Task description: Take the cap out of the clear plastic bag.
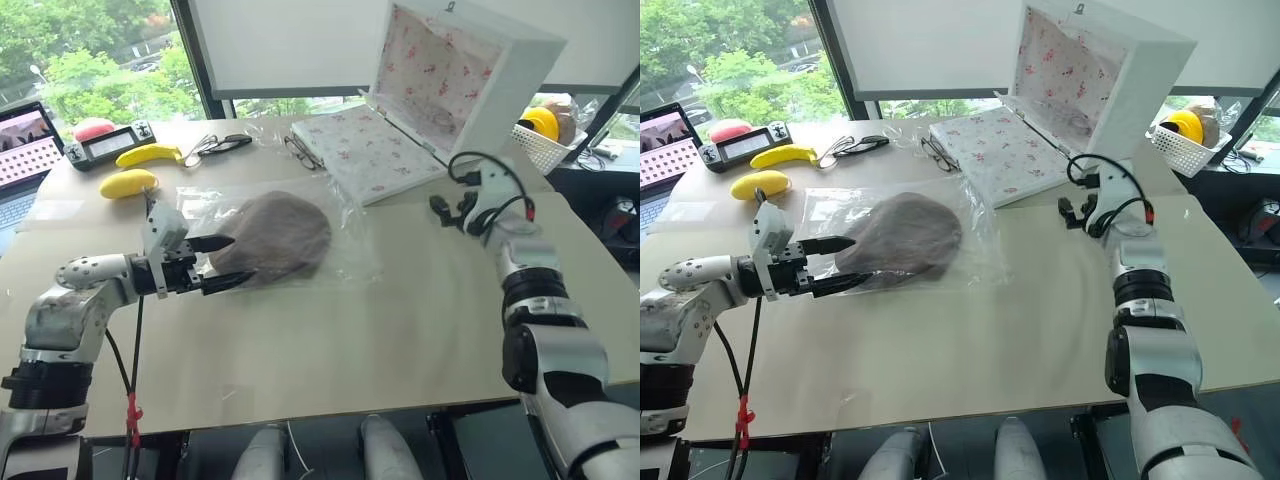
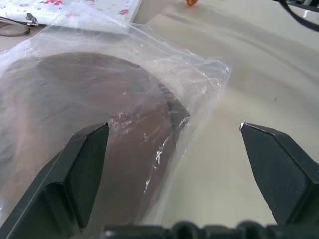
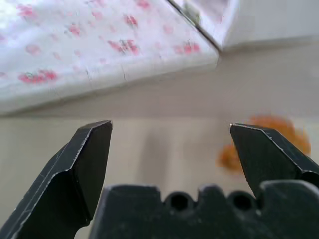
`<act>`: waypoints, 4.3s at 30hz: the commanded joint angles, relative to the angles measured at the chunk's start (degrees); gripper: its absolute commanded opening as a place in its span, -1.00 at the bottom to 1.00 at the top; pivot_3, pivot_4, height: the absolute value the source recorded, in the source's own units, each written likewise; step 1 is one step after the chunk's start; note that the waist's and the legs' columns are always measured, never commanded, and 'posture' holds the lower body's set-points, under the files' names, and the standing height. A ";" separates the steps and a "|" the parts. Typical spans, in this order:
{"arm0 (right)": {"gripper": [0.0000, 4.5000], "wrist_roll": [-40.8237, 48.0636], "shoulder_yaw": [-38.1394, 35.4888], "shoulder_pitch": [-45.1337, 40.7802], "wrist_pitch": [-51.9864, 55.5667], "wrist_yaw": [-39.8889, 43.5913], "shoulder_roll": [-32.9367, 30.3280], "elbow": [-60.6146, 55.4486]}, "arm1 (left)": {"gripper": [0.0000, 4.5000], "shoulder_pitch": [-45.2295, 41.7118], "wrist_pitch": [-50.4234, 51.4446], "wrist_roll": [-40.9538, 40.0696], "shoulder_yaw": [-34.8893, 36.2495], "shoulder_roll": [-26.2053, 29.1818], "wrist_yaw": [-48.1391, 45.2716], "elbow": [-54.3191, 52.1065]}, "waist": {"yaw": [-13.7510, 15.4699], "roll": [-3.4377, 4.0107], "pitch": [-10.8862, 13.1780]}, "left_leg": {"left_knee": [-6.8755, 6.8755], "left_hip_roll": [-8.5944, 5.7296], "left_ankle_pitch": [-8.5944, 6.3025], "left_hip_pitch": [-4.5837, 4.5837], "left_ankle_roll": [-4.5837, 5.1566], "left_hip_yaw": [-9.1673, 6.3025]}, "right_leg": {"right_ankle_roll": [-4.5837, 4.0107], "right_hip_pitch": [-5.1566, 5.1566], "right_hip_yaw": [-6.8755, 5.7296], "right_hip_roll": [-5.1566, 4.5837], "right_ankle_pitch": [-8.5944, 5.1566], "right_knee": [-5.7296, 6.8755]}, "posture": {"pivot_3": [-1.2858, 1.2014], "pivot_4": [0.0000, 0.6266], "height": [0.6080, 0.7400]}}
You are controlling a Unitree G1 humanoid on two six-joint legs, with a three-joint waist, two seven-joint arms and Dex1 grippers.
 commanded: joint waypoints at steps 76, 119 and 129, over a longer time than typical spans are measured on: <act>1.00 48.04 -1.44 32.95 36.89 -0.04 -18.63 -79.48 | -0.05 -15.19 -39.67 53.10 -28.64 -17.28 31.75 34.72 | 4.75 -0.35 -0.45 | 0.49 0.20 -0.03 0.47 0.02 0.01 | 0.79 1.10 -0.24 0.14 0.08 -0.63 | 0.03 -0.52 1.00; 1.00 37.18 3.88 36.10 34.63 0.70 -17.90 -79.13 | -0.98 -44.54 -94.10 111.86 -61.20 5.70 97.14 76.37 | 4.40 -0.95 -0.17 | 0.49 0.04 -0.08 -0.53 -0.05 0.05 | 1.06 0.21 -0.23 0.02 0.09 -0.75 | 0.03 -0.52 1.00; 1.00 37.37 3.77 36.25 35.14 0.32 -17.48 -79.82 | -0.15 -43.97 -81.96 105.43 -60.10 2.80 91.49 82.94 | 4.13 -0.99 -0.17 | 0.49 0.06 -0.08 -0.48 -0.06 0.05 | 1.10 0.12 -0.23 0.02 0.07 -0.55 | 0.03 -0.52 1.00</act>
